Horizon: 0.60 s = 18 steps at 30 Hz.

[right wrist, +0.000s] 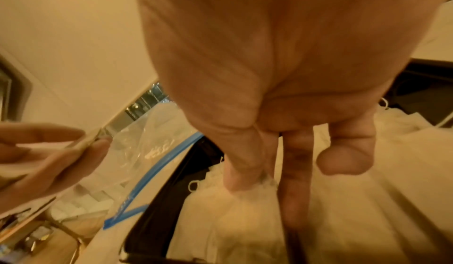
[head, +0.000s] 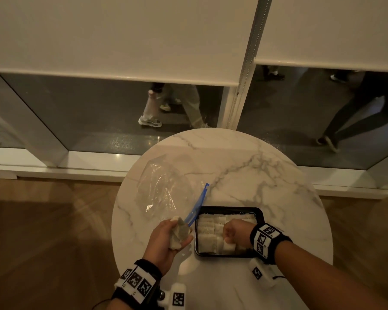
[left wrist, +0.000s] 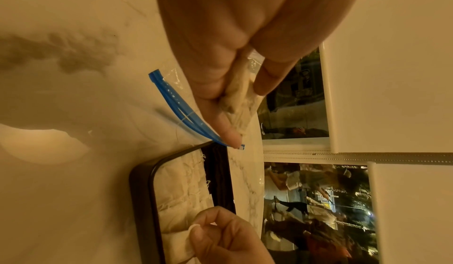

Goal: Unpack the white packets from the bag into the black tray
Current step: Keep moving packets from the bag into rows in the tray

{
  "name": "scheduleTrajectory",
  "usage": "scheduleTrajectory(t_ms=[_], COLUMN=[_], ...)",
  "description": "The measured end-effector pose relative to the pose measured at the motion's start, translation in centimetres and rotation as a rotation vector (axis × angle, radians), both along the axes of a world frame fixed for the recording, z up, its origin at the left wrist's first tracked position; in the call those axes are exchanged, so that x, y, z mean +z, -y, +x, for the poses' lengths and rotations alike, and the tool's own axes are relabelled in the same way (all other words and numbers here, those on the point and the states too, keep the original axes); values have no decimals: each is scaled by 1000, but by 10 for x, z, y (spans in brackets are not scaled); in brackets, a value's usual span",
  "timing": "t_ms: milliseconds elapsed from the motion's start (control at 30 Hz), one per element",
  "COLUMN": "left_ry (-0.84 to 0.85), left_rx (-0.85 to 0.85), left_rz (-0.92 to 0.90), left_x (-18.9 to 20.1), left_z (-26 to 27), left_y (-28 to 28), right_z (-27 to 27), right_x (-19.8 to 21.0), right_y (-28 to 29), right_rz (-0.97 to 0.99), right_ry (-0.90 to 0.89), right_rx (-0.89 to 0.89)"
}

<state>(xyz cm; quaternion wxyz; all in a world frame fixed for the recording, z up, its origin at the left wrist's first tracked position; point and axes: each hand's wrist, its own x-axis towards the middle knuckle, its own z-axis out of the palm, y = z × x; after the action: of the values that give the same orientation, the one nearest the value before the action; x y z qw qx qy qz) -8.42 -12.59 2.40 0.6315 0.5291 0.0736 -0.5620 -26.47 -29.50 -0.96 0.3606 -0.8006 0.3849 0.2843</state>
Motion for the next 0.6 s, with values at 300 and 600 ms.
scheduleTrajectory(t_ms=[300,600], left_ry=[63,196], left_rx=[-125,-355], left_rz=[70,115], left_x=[-14,-21], left_z=[-12,-19], left_y=[7,17], right_z=[7,10], right_x=[-9,20], right_y=[-1,-2], right_rz=[-65,-105], right_ry=[59,421], right_rx=[-75,-301])
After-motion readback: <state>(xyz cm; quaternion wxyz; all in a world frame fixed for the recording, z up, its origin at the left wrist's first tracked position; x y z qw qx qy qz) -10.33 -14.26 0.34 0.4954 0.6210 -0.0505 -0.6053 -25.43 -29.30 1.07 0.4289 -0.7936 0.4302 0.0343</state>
